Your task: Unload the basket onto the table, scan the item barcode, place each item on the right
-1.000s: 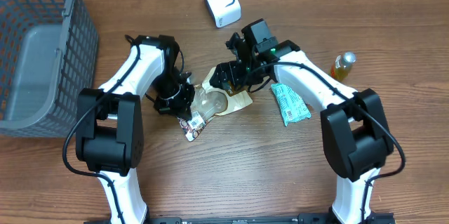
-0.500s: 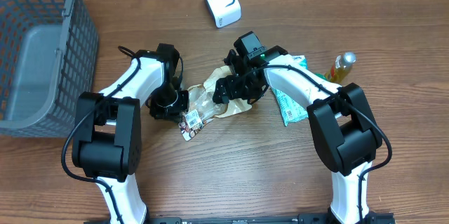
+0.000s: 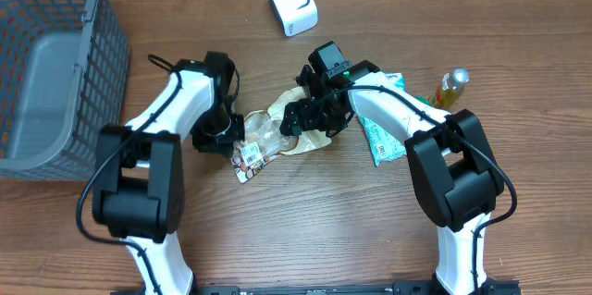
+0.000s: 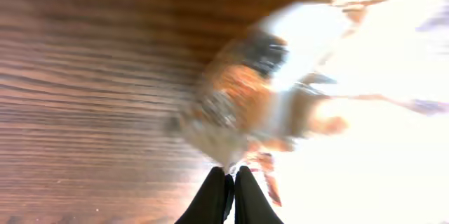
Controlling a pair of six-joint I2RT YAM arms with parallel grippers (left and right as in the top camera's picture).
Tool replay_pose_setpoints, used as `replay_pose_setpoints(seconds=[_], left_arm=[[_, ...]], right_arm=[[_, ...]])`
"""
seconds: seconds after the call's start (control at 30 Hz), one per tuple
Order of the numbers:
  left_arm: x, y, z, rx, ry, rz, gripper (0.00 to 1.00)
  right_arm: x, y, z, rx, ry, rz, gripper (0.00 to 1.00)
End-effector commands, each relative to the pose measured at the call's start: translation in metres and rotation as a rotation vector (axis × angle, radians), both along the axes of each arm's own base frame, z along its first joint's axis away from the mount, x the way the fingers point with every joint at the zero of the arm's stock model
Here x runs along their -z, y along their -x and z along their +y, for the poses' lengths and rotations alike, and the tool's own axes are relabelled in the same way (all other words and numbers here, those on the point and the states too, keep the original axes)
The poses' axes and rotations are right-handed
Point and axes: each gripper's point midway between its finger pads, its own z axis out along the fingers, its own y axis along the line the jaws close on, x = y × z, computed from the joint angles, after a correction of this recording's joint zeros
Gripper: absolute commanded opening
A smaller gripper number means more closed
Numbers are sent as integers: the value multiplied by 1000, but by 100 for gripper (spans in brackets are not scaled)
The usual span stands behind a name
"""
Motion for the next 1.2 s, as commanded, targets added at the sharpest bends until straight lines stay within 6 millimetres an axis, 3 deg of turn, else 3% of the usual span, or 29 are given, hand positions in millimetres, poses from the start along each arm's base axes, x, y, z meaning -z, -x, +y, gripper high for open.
replay_pose_setpoints(seconds=[0.0, 0.17, 0.3, 0.5, 0.67, 0.8, 1.07, 1.17], left_arm=[[-35, -18, -13, -38, 80, -106, 4], [-19, -18, -15, -31, 81, -108, 4], [5, -24, -12, -29, 60, -135, 4], [25, -36, 4, -69, -36, -180, 4], [25, -44, 27, -73, -165, -223, 4], [20, -49, 34, -97, -160, -226, 4], [-53, -64, -4, -80, 165, -270, 4], [-59, -53, -14, -59, 211, -235, 4]], right_arm=[[6, 3, -3, 3, 34, 4, 88], [6, 2, -2, 3, 30, -1, 89], [5, 2, -1, 2, 27, -4, 89], [4, 3, 2, 22, 13, 17, 89], [2, 7, 6, 14, -16, 37, 89], [-1, 10, 10, 7, -43, 52, 89], [-5, 7, 17, 2, -82, 43, 88], [-8, 8, 21, -6, -114, 49, 88]])
